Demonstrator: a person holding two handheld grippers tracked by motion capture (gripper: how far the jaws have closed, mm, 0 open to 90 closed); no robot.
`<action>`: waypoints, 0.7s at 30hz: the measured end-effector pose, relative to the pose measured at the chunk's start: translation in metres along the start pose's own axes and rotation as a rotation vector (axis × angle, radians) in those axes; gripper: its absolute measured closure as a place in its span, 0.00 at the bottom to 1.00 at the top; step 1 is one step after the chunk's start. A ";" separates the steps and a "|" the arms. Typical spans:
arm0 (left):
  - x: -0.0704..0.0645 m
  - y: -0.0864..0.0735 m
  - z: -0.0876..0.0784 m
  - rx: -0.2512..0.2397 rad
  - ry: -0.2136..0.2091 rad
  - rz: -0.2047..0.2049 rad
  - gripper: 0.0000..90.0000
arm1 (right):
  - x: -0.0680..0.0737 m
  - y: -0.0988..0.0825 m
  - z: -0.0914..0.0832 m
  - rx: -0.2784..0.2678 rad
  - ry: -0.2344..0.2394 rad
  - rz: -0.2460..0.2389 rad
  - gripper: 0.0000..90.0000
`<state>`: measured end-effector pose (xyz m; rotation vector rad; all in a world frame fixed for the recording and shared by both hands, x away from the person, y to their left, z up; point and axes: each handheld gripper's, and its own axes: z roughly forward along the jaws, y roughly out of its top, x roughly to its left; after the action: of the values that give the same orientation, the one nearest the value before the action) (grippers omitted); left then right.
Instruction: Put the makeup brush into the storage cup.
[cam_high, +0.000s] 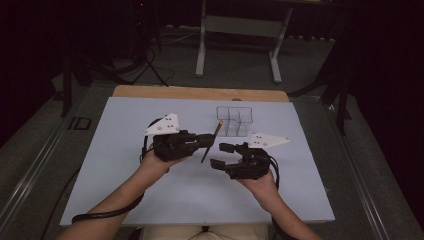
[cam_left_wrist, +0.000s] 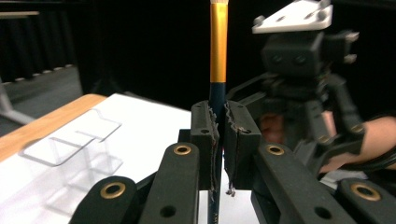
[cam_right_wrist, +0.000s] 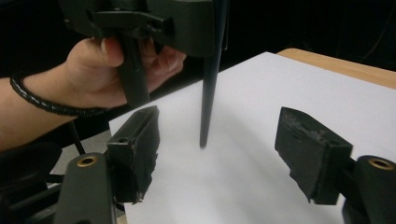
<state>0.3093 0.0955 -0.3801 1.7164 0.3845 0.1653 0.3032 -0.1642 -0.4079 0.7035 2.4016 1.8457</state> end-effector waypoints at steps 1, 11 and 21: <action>-0.001 0.000 0.001 -0.009 -0.012 -0.004 0.94 | 0.000 0.000 0.001 -0.001 0.003 0.004 0.38; 0.004 -0.008 0.005 -0.111 -0.021 -0.083 0.94 | -0.002 0.004 0.007 0.004 0.019 0.000 0.59; 0.003 -0.014 0.009 -0.161 -0.054 -0.102 0.94 | -0.003 0.005 0.010 -0.005 0.013 0.027 0.71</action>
<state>0.3128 0.0906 -0.3956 1.5363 0.4073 0.0733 0.3109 -0.1552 -0.4074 0.7288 2.4059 1.8717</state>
